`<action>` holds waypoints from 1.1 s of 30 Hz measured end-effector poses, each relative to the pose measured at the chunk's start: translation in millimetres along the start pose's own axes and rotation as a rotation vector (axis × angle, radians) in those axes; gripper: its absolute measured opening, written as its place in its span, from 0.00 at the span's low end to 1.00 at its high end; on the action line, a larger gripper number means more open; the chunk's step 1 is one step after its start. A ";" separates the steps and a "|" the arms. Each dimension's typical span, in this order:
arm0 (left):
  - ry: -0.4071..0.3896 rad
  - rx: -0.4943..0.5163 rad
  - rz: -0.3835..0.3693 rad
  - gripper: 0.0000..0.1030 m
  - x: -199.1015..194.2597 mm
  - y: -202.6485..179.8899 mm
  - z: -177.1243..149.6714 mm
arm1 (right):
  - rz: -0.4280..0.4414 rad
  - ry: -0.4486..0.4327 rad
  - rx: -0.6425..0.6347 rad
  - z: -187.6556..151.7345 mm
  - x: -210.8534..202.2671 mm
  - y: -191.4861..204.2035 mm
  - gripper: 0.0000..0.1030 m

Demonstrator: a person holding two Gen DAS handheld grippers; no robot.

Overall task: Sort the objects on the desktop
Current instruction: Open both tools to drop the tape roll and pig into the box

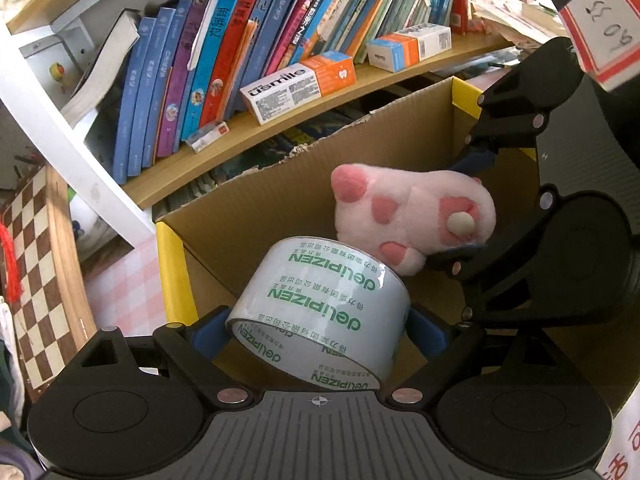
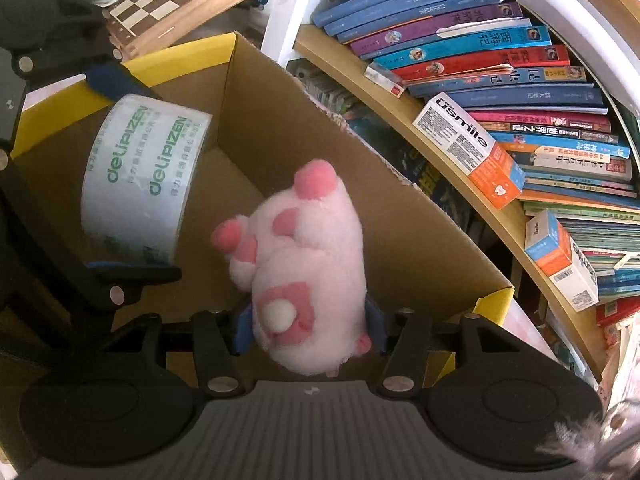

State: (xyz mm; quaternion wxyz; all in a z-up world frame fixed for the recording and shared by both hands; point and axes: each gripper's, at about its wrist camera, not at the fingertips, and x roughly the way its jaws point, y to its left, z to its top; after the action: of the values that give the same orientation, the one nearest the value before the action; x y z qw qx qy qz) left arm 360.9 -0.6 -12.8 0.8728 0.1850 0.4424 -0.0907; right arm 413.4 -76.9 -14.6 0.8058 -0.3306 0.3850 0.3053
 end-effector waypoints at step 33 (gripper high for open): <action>-0.253 -0.089 0.158 0.95 -101.5 -16.5 -18.7 | 0.010 -0.293 0.251 -21.2 -96.8 -13.3 0.84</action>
State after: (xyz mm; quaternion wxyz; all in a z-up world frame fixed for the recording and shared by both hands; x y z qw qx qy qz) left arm 281.7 -8.7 54.9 0.9334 0.1672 0.3164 -0.0246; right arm 364.4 -124.0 58.7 0.8866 -0.1776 0.3004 0.3035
